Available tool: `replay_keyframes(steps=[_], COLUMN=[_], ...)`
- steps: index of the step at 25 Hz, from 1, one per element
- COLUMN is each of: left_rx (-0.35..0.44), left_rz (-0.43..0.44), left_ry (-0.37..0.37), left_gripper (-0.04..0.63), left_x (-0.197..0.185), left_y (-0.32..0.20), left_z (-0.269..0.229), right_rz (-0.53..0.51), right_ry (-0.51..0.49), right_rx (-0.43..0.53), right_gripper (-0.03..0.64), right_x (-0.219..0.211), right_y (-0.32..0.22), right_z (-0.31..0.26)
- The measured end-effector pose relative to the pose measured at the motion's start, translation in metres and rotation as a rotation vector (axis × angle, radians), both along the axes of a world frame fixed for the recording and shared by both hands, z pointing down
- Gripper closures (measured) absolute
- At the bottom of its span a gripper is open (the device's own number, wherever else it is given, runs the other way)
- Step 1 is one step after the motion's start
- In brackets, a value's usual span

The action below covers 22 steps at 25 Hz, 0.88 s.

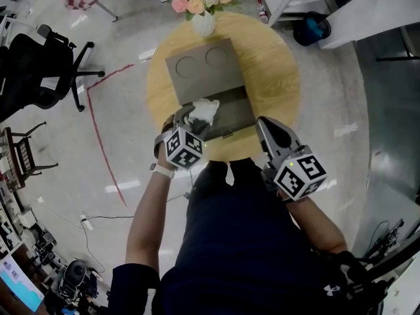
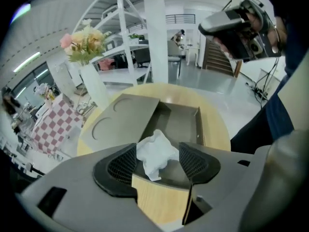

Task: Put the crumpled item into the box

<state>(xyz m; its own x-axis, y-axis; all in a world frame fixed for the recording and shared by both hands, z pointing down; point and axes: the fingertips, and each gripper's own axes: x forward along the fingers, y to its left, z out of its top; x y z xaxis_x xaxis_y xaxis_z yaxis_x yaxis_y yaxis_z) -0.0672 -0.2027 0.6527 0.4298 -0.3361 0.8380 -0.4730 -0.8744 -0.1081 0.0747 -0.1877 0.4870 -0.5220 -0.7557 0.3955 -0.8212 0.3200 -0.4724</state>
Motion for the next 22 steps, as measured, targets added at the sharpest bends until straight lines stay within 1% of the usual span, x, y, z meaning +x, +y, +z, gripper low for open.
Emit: replay_keyframes(steps=[2,4,5,6,9,12,14,16,20,22], left_rx=[0.033,0.096,0.137,0.173,0.247,0.324,0.366,0.395,0.407,0.429], left_rz=[-0.050,-0.101,-0.127,-0.151,-0.217,-0.254,-0.270,-0.285,-0.286,-0.309], left_ry=[0.043,0.095,0.126,0.157,0.253,0.350,0.410,0.465,0.558,0.607], left_gripper=[0.311,0.313,0.329,0.360,0.393,0.431,0.445,0.467,0.503,0.516], left_x=[0.000,-0.001,-0.001,-0.002,-0.003,-0.001,0.001,0.003,0.007,0.006], left_y=[-0.001,-0.004,-0.006,-0.007,-0.009,-0.008,-0.004,0.002,0.015,0.017], left_z=[-0.018,-0.042,-0.056,-0.071,-0.114,-0.158,-0.185,-0.210,-0.245,-0.261], right_rz=[-0.004,-0.005,-0.004,-0.004,-0.005,-0.014,-0.023,-0.032,-0.043,-0.049], right_ry=[-0.002,-0.005,-0.006,-0.007,-0.007,-0.006,-0.006,-0.009,-0.014,-0.015], right_rx=[0.006,0.012,0.016,0.021,0.039,0.060,0.075,0.093,0.138,0.164], right_gripper=[0.603,0.603,0.603,0.603,0.603,0.603,0.603,0.603,0.603,0.603], right_x=[0.001,0.002,0.002,0.003,0.007,0.006,0.005,0.002,-0.004,-0.007], right_y=[0.004,0.007,0.009,0.010,0.010,0.011,0.011,0.010,0.006,0.004], right_z=[-0.002,-0.004,-0.006,-0.007,-0.014,-0.022,-0.027,-0.034,-0.054,-0.064])
